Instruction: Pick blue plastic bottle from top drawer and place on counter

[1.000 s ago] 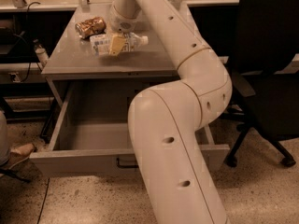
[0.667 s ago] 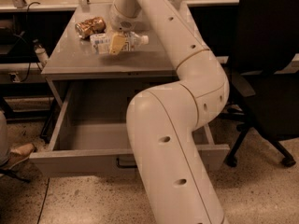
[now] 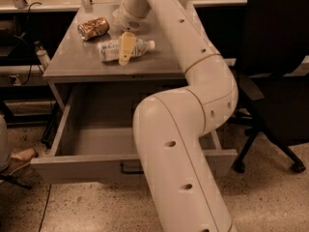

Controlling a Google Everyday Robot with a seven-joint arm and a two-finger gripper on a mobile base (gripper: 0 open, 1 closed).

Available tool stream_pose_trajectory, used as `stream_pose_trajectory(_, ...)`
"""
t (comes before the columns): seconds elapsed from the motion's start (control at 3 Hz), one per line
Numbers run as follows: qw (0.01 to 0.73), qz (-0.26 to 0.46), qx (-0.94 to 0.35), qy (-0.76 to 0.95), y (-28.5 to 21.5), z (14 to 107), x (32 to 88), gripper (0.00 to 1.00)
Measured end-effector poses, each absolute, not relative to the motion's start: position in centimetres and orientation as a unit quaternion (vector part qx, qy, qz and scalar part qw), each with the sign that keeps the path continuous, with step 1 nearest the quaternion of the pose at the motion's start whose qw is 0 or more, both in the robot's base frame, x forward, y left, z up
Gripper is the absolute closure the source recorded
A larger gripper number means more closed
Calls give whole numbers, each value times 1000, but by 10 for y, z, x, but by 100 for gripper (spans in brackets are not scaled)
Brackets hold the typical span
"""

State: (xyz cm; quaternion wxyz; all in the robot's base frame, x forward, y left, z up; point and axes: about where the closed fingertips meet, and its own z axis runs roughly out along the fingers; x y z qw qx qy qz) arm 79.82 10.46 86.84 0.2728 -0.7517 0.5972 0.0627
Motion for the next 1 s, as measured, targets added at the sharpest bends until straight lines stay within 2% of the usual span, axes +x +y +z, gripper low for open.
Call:
stream_pose_trajectory(0.33, 287, 70, -728, 619, 77, 872, 803, 0)
stream_pose_trajectory(1.0, 346, 62, -626, 696, -48, 889, 808, 0)
